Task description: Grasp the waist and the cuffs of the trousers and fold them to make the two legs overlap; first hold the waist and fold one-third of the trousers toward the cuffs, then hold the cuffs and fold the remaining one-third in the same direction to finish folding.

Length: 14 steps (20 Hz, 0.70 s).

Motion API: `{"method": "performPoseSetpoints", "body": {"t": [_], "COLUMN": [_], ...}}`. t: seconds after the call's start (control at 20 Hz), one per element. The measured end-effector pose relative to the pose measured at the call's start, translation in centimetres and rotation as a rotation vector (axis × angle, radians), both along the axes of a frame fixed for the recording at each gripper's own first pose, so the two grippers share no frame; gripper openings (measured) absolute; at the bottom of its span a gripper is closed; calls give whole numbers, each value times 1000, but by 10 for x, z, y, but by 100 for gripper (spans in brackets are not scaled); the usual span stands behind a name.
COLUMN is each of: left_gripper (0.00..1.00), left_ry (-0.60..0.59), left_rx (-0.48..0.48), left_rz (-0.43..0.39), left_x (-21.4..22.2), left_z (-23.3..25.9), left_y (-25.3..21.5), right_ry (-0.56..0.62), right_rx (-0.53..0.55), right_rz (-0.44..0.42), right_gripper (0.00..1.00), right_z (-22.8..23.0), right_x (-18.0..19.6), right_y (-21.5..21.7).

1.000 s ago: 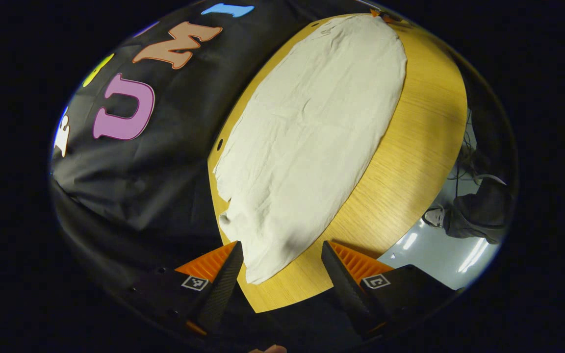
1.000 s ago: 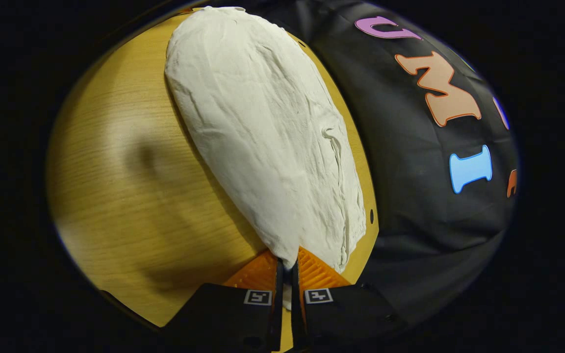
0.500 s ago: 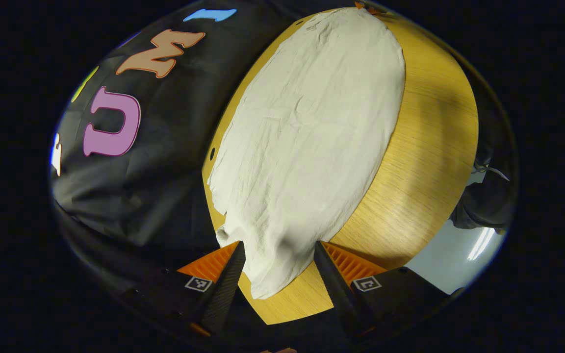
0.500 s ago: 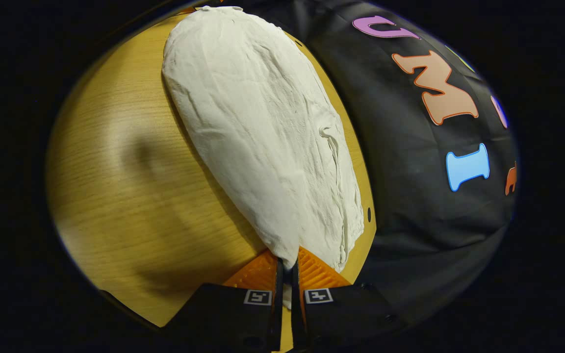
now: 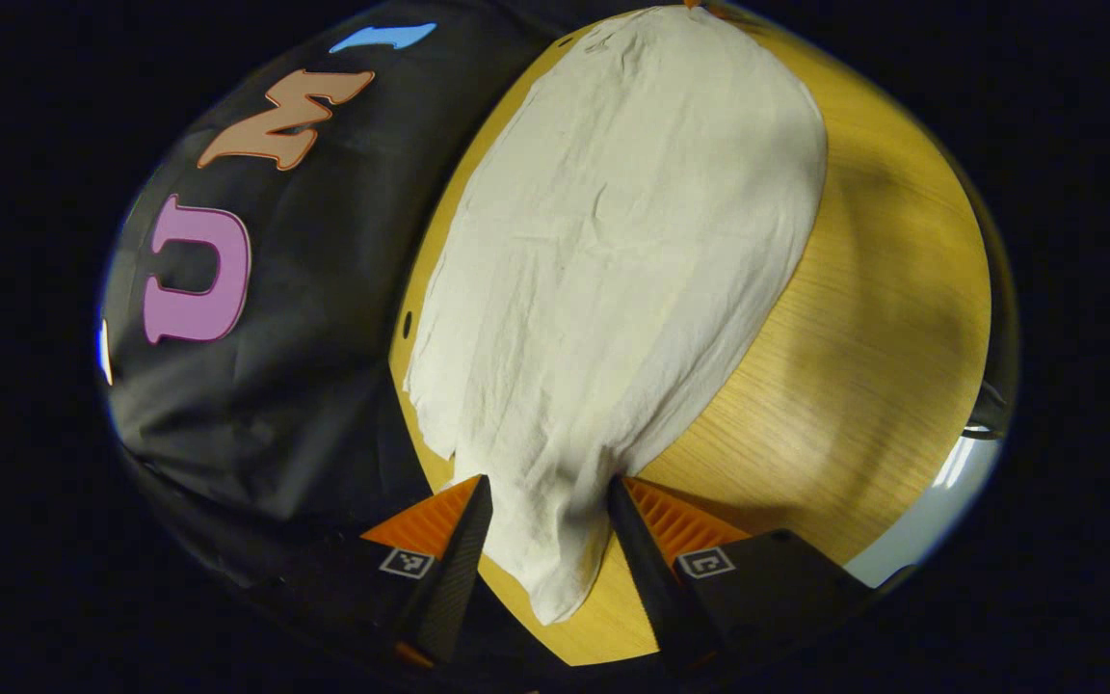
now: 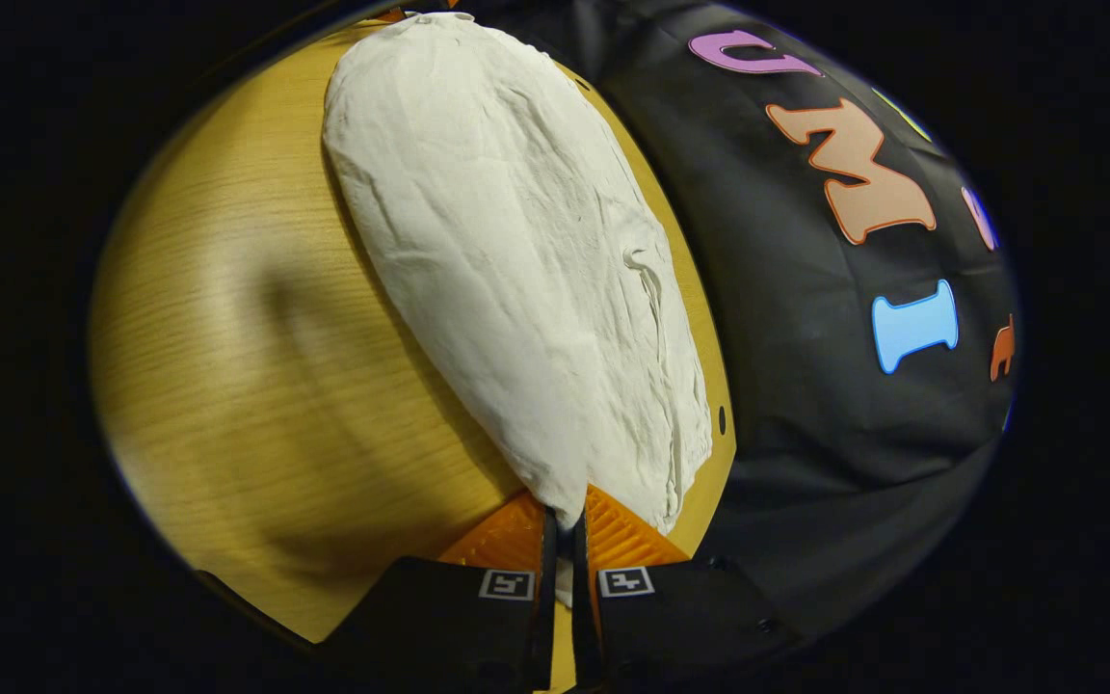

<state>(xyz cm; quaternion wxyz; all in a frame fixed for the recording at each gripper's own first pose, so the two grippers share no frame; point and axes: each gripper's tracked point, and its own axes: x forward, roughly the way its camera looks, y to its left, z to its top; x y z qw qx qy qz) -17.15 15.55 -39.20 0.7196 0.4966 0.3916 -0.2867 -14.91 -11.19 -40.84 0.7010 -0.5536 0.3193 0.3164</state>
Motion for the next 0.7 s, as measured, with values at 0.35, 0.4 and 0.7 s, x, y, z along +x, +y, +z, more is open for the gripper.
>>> {"method": "performPoseSetpoints", "body": {"t": [0.35, 0.4, 0.7], "left_gripper": [21, 9, 0], "left_ry": [80, 74, 39], "left_rx": [-11, -11, -1], "left_rz": [42, 55, 108], "left_x": [-12, -12, -10], "left_z": [-11, -12, -11], "left_y": [-9, -9, -6], "right_ry": [0, -1, -17], "right_rx": [-3, -4, 54], "right_rz": [-1, -1, -92], "right_gripper": [10, 10, 8], "right_z": [0, 0, 7], "right_x": [0, 0, 5], "right_y": [0, 1, -6]}}
